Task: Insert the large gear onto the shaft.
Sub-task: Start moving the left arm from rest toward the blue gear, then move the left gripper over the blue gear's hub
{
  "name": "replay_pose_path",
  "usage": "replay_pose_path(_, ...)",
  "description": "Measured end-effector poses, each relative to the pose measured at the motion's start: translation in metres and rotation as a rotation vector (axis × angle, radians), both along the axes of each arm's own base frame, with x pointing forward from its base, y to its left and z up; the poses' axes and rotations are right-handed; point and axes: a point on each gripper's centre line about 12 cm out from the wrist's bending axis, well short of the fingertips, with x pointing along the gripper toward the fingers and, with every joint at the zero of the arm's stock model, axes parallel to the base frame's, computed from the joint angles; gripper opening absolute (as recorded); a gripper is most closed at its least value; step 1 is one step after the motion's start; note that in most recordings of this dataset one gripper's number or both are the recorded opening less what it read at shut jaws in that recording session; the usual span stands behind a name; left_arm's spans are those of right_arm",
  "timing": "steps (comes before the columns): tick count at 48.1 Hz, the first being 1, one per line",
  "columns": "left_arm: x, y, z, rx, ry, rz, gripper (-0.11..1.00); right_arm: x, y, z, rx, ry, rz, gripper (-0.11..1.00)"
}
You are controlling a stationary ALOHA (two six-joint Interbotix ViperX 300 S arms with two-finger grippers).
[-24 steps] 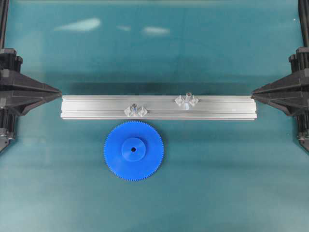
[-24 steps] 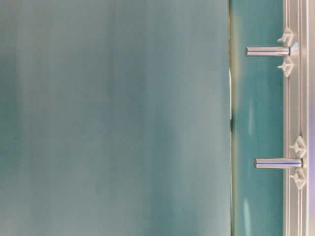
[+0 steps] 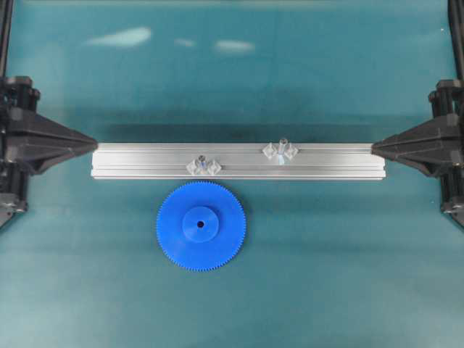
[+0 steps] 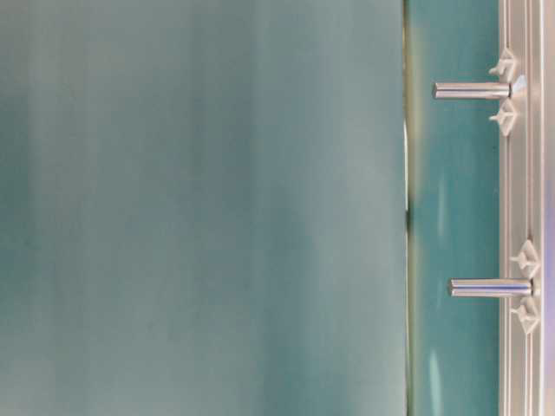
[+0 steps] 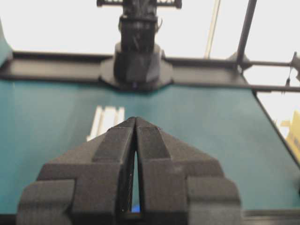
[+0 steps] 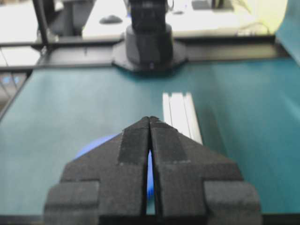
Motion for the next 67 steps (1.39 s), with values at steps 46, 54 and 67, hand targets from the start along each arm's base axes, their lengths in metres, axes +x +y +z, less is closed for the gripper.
replay_pose_path(46,0.068,-0.024,-0.053,0.015,0.499,-0.079,0.00,-0.015,-0.011,-0.056,0.034,0.363,-0.062,0.03)
replay_pose_path(54,0.079,-0.029,-0.058,0.011,0.580,-0.085,0.00,-0.016,-0.010,-0.059,0.037,0.387,-0.062,0.03)
replay_pose_path(67,0.090,-0.032,-0.066,-0.003,0.676,-0.080,0.00,-0.017,-0.010,-0.059,0.037,0.390,-0.062,0.03)
